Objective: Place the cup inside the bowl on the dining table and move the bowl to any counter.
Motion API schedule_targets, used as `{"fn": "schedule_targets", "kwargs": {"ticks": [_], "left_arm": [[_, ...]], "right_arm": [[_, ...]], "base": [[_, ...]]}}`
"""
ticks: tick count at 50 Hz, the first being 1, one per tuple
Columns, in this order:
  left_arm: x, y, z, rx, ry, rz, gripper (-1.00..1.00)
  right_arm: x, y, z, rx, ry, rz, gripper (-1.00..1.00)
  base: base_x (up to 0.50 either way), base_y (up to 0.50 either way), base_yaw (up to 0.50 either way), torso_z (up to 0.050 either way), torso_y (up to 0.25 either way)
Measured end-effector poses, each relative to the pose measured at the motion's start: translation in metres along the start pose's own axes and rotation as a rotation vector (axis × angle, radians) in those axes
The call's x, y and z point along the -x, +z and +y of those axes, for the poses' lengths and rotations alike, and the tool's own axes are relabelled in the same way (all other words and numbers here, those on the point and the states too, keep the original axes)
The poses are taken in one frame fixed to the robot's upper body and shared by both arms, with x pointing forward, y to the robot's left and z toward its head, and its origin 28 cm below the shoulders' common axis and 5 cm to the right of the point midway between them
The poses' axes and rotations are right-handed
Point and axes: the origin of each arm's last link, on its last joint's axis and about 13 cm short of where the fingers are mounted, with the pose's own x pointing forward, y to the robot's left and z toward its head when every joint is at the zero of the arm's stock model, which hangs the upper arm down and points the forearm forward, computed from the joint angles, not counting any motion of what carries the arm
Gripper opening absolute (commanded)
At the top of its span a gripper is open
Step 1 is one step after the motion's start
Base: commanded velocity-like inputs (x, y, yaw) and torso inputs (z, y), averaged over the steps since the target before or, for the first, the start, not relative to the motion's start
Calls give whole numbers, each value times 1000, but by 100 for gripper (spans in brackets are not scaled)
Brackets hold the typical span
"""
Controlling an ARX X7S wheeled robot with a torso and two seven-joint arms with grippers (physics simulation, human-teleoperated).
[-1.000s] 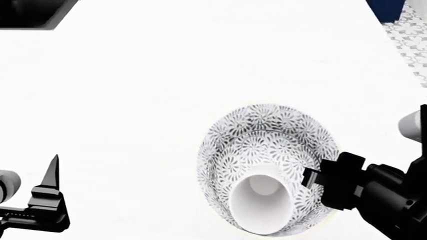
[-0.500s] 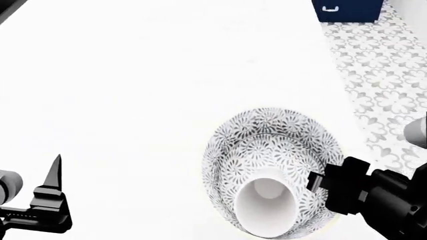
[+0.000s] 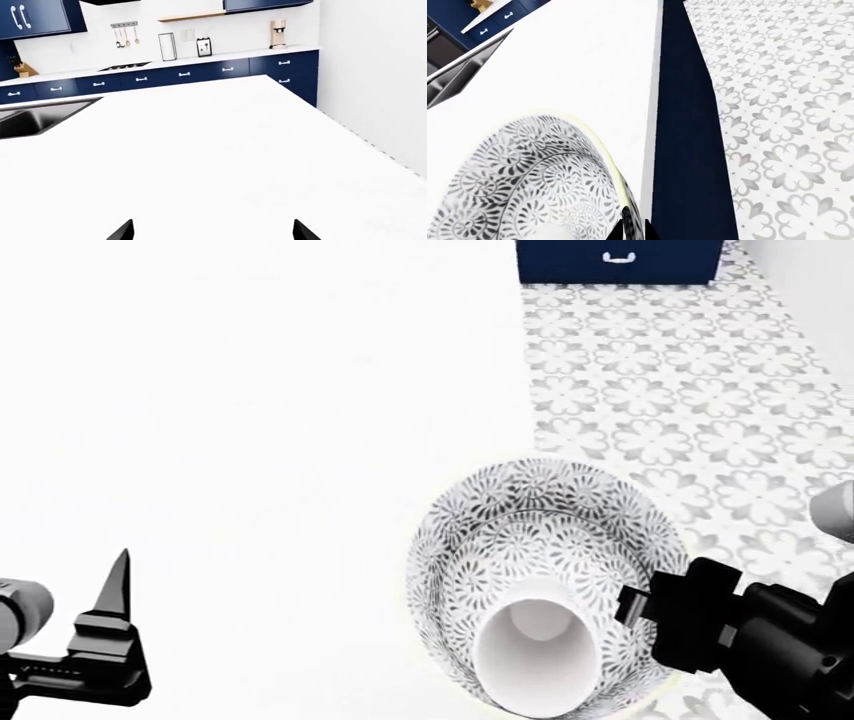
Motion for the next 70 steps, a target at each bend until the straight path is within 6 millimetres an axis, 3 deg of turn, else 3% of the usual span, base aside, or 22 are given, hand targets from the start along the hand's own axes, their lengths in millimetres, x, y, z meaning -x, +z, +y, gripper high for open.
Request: {"fn": "schedule_targets", "kwargs": {"ticks": [51, 70], "left_arm": [[2, -2, 2, 6, 3, 4, 100], [1, -4, 1, 10, 3, 7, 100]], "right_arm": [[1, -2, -4, -12, -12, -18, -100], [-5, -2, -10, -28, -40, -76, -100]], "base": [[9, -500, 0, 0, 0], [454, -169, 0, 0, 1]]}}
